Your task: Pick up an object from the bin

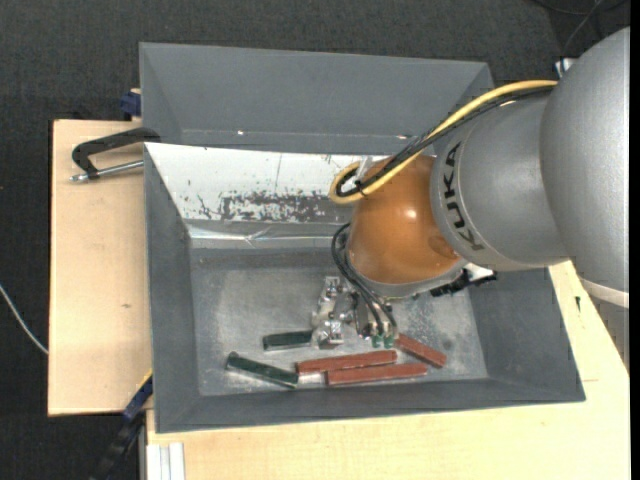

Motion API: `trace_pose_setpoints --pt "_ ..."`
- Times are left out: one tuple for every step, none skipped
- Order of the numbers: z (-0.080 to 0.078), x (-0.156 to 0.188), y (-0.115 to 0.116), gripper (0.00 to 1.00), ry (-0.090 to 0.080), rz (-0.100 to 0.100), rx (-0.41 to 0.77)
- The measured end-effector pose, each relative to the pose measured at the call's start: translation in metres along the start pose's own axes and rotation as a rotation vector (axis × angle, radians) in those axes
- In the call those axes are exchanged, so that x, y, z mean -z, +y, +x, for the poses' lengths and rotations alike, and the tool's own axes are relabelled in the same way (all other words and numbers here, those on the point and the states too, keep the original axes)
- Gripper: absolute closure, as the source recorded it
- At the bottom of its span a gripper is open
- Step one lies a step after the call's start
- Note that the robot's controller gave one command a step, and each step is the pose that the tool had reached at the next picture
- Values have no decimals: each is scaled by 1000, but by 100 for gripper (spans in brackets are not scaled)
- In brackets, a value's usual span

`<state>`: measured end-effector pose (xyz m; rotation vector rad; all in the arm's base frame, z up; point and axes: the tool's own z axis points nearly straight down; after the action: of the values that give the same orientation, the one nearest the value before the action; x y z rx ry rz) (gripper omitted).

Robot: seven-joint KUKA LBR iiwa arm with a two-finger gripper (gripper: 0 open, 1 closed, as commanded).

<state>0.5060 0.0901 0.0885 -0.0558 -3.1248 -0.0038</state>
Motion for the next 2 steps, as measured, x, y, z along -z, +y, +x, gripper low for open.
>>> trace_pose_setpoints --pt "-1 22 8 100 -18 0 -21" --pt "2 39 11 100 -14 0 -20"
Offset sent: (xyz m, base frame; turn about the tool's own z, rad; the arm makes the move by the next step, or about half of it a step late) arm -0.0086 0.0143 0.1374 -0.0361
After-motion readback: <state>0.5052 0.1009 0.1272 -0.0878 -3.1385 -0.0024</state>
